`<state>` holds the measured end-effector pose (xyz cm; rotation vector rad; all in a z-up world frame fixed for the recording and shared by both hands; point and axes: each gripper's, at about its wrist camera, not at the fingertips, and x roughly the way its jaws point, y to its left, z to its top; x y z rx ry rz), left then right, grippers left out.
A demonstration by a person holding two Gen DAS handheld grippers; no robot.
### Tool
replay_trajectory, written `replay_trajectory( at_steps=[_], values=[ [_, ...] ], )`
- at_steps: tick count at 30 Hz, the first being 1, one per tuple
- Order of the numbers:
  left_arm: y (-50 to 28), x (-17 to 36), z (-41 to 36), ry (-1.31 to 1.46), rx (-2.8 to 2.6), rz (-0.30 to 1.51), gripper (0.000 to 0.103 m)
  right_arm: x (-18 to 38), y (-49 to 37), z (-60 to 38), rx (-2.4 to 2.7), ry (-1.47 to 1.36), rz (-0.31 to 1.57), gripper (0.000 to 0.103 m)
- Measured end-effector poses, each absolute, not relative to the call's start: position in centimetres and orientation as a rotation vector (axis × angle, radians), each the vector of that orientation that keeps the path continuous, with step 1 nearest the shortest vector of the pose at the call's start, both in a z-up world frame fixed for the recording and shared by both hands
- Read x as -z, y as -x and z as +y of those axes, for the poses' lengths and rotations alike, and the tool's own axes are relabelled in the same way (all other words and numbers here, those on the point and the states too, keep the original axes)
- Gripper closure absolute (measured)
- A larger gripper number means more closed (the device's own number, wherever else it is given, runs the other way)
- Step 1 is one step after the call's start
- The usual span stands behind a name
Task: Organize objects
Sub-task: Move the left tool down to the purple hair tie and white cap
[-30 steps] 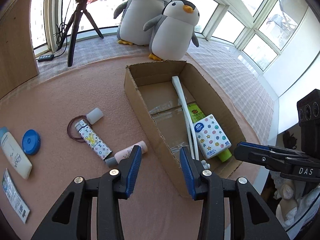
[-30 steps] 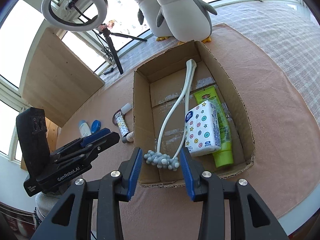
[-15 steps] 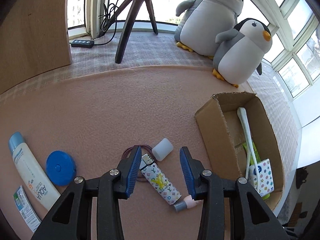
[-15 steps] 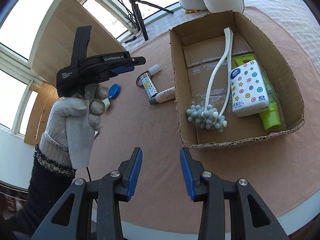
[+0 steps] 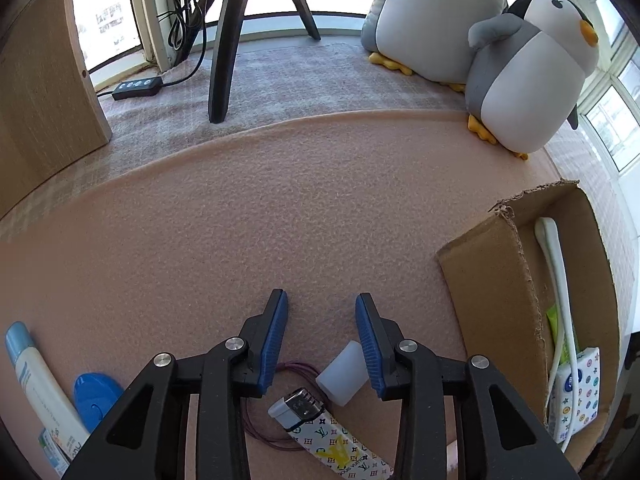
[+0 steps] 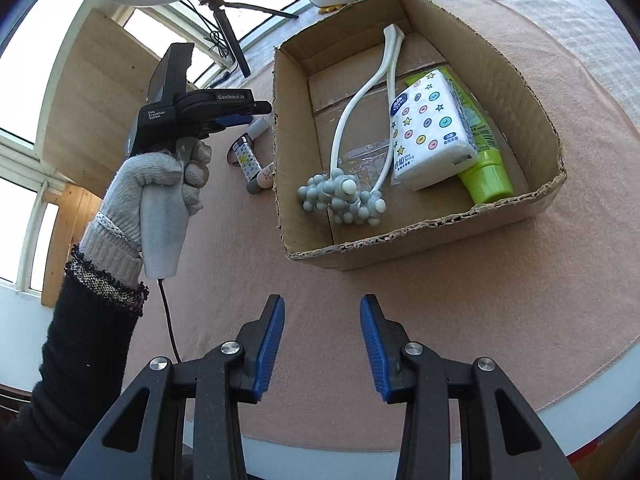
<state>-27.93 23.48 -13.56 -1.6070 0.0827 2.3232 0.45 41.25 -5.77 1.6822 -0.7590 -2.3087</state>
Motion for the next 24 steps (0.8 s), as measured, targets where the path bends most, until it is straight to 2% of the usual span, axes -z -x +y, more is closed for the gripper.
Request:
replay_trajectory(
  at_steps=[4, 6, 24],
  values=[
    [26.5, 13.8, 24.2, 1.567, -2.313, 0.250, 0.066, 5.8, -0.3, 41.2, 2.298, -1.681, -0.770, 0.067],
    [25.6, 13.6, 23.8, 1.560, -2.302, 0.278, 0.066, 5.7, -0.2, 40.9, 2.295, -1.677, -0.759, 0.067],
    [15.7, 13.3, 15.6, 1.569, -2.297, 0.204, 0.071, 4.7, 1.0, 35.2, 2.217, -1.633, -0.644, 0.067]
  ],
)
